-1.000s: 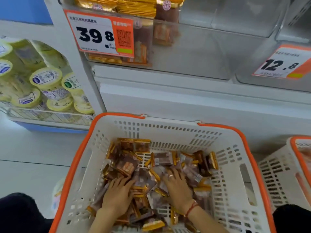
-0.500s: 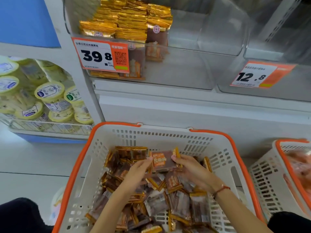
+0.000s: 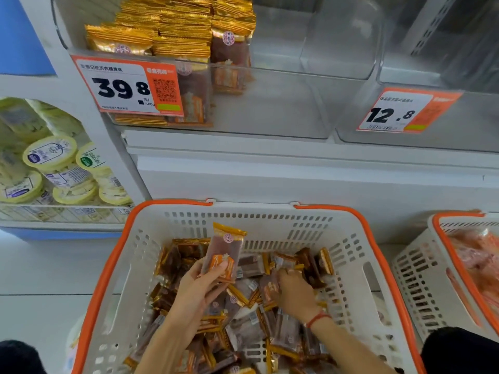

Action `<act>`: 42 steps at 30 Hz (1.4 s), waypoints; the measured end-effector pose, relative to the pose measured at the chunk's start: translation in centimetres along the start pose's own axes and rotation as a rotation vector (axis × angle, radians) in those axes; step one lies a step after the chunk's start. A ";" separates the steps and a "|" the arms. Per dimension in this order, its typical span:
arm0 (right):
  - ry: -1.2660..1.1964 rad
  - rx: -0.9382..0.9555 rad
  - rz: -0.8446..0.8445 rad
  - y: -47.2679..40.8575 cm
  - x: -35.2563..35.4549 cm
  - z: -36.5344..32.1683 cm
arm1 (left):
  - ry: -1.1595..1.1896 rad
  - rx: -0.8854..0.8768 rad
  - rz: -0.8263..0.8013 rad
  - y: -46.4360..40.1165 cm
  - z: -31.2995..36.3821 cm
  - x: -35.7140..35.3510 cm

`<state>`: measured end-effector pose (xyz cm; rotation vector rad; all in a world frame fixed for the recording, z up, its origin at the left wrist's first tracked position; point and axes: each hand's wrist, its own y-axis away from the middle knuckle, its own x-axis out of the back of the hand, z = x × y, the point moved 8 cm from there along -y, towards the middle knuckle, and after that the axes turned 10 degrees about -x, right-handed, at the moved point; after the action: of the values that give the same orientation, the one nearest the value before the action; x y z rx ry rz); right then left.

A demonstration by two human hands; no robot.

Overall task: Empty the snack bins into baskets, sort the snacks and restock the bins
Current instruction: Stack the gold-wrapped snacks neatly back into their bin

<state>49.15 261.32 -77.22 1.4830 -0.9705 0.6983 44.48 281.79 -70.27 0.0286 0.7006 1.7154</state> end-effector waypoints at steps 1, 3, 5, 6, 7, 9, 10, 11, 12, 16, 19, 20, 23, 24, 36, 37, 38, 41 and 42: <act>0.066 -0.034 0.033 0.0 -1.0 0.1 | 0.011 -0.006 -0.014 -0.1 0.0 0.0; 0.118 -0.090 0.107 -0.2 -2.3 0.1 | 0.025 -0.019 -0.048 -0.3 -0.1 -0.2; 0.028 -0.162 0.130 -1.0 -3.0 0.6 | 0.028 -0.029 -0.063 -0.4 -0.1 -0.4; -0.049 -0.193 0.112 -1.4 -3.0 1.0 | 0.028 -0.025 -0.058 -0.5 -0.1 -0.4; -0.114 -0.205 0.081 -1.7 -2.8 1.2 | 0.033 -0.012 -0.041 -0.6 -0.3 -0.2; -0.207 -0.185 0.021 -2.4 -1.3 1.6 | 0.040 0.023 0.005 -1.0 -0.8 0.6; -0.251 -0.171 -0.024 -2.9 -0.4 1.9 | 0.026 0.031 0.016 -1.3 -1.0 0.9; -0.282 -0.162 -0.096 -3.2 0.4 2.2 | 0.001 0.035 0.020 -1.4 -1.1 1.3; -0.292 -0.146 -0.183 -3.5 1.1 2.7 | -0.024 0.030 0.031 -1.5 -1.3 1.7; -0.408 -0.043 -0.387 -2.9 4.2 4.2 | -0.096 0.007 0.082 -1.5 -1.1 2.6; -0.789 -0.033 -0.422 -0.5 6.9 3.2 | -0.116 0.016 0.110 -1.4 -1.1 2.6; -0.920 -0.032 -0.440 0.3 7.4 2.3 | -0.117 0.024 0.122 -1.4 -1.2 2.6; -1.205 0.008 -0.486 2.4 7.9 -1.7 | -0.101 0.057 0.167 -1.2 -1.5 1.8; -1.240 0.025 -0.480 3.1 7.7 -3.2 | -0.091 0.071 0.166 -1.1 -1.6 1.4; -0.377 0.015 0.153 -0.5 1.2 -6.0 | -0.085 -0.094 0.328 -1.1 0.6 5.3; -0.193 0.062 0.078 -1.7 -0.6 -6.0 | -0.063 -0.071 0.344 -1.4 0.4 5.8; -0.055 0.100 -0.008 -2.5 -2.2 -6.0 | -0.032 -0.039 0.350 -1.6 0.1 6.0; 0.158 0.130 -0.033 -3.2 -4.4 -6.0 | 0.043 0.023 0.321 -1.8 -0.3 5.6; 0.201 0.142 0.023 -3.1 -4.4 -6.1 | 0.041 0.023 0.314 -1.9 -0.3 5.5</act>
<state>50.39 268.09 -81.64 1.4941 -0.7986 0.9300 44.48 286.74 -73.28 0.1252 0.7768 2.0120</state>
